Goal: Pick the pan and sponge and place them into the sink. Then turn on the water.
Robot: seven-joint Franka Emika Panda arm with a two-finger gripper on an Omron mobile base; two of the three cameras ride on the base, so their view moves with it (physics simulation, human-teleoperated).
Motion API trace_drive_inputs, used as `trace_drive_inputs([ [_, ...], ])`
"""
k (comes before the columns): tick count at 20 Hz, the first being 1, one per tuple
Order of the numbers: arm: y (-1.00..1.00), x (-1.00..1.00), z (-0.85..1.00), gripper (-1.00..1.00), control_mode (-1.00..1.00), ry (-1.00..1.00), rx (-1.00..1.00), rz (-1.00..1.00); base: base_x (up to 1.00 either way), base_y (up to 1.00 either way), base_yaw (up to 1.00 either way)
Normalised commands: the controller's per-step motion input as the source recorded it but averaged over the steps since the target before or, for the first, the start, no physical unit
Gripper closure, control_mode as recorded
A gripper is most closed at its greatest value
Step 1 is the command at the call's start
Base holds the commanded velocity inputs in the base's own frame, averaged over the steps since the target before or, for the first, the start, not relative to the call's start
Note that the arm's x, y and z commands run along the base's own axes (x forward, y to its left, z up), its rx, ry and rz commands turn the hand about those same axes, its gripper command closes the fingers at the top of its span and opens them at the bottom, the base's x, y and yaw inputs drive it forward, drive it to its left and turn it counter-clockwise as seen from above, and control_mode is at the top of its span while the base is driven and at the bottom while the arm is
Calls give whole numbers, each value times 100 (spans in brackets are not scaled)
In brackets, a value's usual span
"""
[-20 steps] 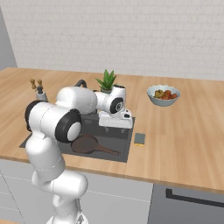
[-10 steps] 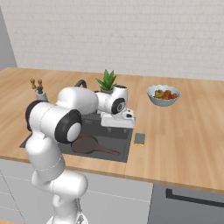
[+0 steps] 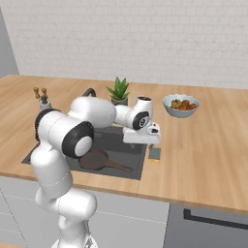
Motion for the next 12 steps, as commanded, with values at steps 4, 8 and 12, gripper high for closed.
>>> trace_drive_inputs([
  [4, -52, 0, -3, -100, -100, 0, -2, -3, 0, 0, 0],
  [8, -42, 0, -15, -100, -100, -1, -3, -1, 0, 0, 0],
  [12, -2, 1, -29, -100, -100, 0, 0, 0, 0, 0, 0],
])
